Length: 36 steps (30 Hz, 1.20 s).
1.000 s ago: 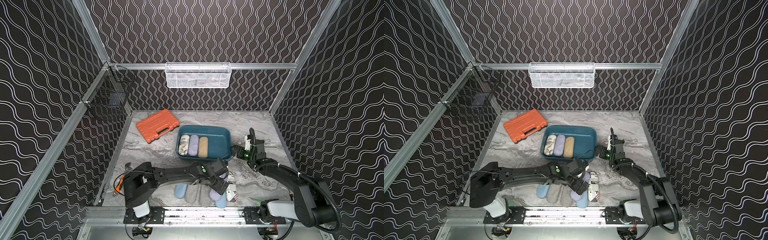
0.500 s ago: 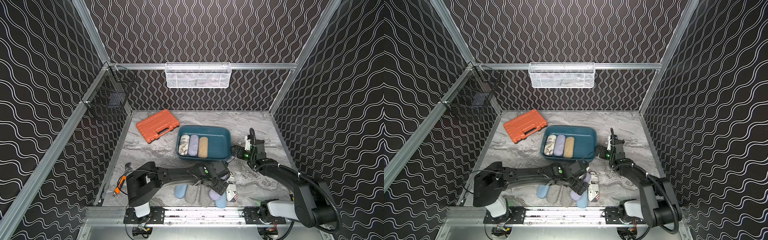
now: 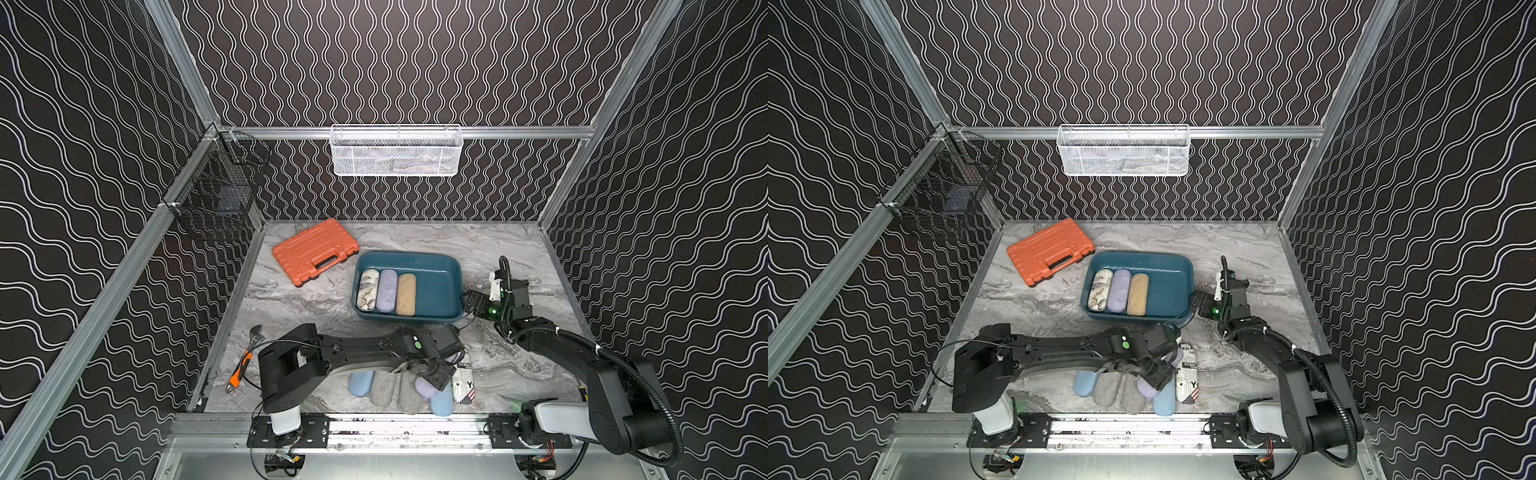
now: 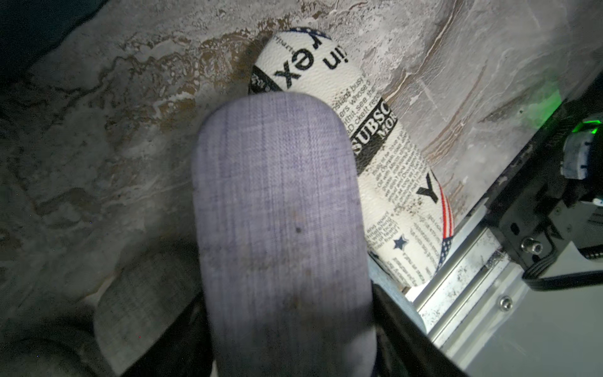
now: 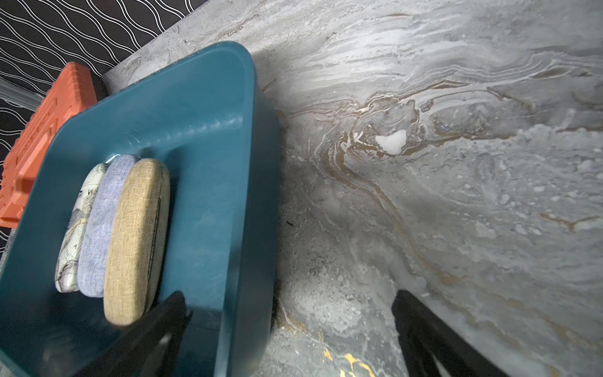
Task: Put the glasses cases into the storage boxes
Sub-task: Pick up the glasses case, then place the glasses case in the storage box.
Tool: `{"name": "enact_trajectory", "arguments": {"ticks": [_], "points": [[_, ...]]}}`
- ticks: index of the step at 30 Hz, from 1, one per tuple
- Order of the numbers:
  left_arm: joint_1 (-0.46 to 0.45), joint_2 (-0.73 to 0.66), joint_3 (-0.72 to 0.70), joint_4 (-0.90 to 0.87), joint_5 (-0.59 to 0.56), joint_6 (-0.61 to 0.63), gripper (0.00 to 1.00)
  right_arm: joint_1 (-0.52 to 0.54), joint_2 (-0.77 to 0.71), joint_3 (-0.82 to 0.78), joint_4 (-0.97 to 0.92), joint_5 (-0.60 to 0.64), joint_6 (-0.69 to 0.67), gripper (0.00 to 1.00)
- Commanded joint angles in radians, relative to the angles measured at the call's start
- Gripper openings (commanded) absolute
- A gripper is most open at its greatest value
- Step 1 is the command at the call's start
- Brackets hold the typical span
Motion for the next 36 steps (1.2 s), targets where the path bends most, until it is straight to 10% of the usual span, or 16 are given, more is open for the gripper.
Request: {"name": "enact_trajectory", "arguments": {"ticks": [1, 20, 36], "points": [[-0.001, -0.004, 0.011, 0.004, -0.016, 0.01, 0.66, 0.0, -0.002, 0.003, 0.016, -0.005, 0.011, 1.0], [0.121, -0.228, 0.099, -0.11, -0.137, 0.086, 0.65, -0.006, -0.068, -0.025, 0.021, 0.069, 0.027, 1.0], [0.393, 0.099, 0.393, 0.108, -0.092, 0.034, 0.66, -0.014, -0.051, -0.025, 0.023, 0.063, 0.025, 1.0]]}}
